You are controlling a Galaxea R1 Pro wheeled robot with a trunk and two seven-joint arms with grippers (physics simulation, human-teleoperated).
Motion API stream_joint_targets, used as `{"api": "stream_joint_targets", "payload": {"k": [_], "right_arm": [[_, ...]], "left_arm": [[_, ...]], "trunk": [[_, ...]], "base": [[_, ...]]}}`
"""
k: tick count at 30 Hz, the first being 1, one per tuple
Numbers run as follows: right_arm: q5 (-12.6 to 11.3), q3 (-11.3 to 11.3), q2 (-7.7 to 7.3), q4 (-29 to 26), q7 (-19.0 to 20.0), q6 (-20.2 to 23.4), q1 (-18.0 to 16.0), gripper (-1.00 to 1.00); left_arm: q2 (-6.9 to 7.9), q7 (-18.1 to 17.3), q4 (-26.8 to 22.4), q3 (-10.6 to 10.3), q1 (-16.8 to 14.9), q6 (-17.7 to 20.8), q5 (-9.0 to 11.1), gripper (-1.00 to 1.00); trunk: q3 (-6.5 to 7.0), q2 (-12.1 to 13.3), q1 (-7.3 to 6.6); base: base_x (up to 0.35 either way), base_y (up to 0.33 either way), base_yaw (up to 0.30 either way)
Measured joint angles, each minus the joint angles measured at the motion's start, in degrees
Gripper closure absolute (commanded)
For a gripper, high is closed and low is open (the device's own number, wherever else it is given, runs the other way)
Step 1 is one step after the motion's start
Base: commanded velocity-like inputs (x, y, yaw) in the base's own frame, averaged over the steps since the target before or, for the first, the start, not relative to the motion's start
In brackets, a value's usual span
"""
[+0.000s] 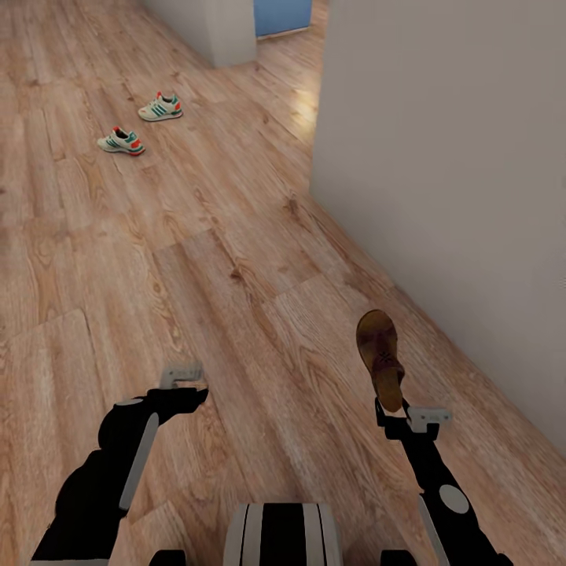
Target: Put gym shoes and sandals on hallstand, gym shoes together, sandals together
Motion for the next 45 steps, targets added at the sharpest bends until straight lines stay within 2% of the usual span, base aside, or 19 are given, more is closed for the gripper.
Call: {"api": "stream_joint_targets", "payload": {"k": [6, 20, 45], "right_arm": [[0.0, 0.0, 0.01, -0.4, 0.0, 0.0, 0.0, 1.0], [0.1, 0.1, 0.01, -0.3, 0.0, 1.5, 0.0, 1.0], [0.5, 0.0, 0.01, -0.2, 0.0, 1.5, 0.0, 1.0]], "left_arm": [[-0.02, 0.0, 0.0, -0.1, 2.1, 0.0, 0.0, -1.0], [-0.04, 0.0, -0.1, 0.3, 2.4, 0.0, 0.1, -1.0], [0.02, 0.0, -0.2, 0.2, 2.4, 0.0, 0.1, -1.0]], "trunk": [[1.33, 0.1, -0.16], [4.43, 0.3, -0.52], [8.92, 10.3, -6.0]], "base": [[0.0, 0.0, 0.0], [0.0, 0.0, 0.0], [0.0, 0.0, 0.0]]}}
